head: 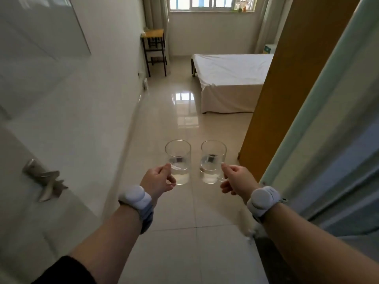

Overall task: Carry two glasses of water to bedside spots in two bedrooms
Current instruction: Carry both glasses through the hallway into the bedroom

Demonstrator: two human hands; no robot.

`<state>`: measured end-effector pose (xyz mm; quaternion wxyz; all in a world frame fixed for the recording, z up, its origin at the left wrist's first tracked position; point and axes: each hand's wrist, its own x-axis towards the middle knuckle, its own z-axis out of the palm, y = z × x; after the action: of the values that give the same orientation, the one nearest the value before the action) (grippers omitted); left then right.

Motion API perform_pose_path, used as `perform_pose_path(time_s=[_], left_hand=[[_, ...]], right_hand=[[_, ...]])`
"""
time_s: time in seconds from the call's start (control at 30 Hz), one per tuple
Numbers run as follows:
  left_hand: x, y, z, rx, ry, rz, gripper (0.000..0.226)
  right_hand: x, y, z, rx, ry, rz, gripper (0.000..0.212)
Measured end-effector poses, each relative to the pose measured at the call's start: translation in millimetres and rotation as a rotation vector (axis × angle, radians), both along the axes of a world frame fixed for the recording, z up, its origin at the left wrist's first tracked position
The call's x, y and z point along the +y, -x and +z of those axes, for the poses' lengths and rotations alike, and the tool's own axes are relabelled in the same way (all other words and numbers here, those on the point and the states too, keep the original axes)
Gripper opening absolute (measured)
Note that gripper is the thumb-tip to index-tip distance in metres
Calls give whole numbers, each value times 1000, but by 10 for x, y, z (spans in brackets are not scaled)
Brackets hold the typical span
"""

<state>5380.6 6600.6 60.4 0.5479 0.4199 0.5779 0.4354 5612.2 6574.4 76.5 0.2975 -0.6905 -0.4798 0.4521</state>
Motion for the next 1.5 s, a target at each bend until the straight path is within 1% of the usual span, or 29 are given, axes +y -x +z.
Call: perform_pose_path(time_s=[0.13,0.2,0.3,0.4,0.53,0.6,0.73,1.0,1.13,1.37,1.5], left_hand=[[466,-10,-58,-5,-2,8,34],[1082,30,-172,-7,-4,-6,36],[1405,35,-191,32,-41,-34,35],[2000,79,-230,97,-89,-80,34],[2808,62,-108,131,-114,-145,29],[2979,33,-52,129,-127,-167,26],[3544,-66,-77,153,-105,-211,27],[4706,-418,-293,105,-31,-168,26],[5431,-654,-228,57,33,-102,27],[6441,-902,-105,43,4,-62,26],[6973,-950,-78,60,-22,-102,27]], right_hand=[[464,-25,-21,-9,-6,16,41],[1083,3,-108,-17,1,19,41],[1370,-2,-115,-15,5,19,41],[1915,48,-185,-18,20,9,40],[2616,84,-165,4,43,-34,37],[2767,87,-144,2,44,-36,37],[3300,1,-158,26,47,-73,37],[4472,-417,-210,65,17,-77,33],[5248,-652,-160,74,7,-81,33],[6339,-895,-113,70,-3,-57,32],[6845,-982,-148,65,-10,-70,31]])
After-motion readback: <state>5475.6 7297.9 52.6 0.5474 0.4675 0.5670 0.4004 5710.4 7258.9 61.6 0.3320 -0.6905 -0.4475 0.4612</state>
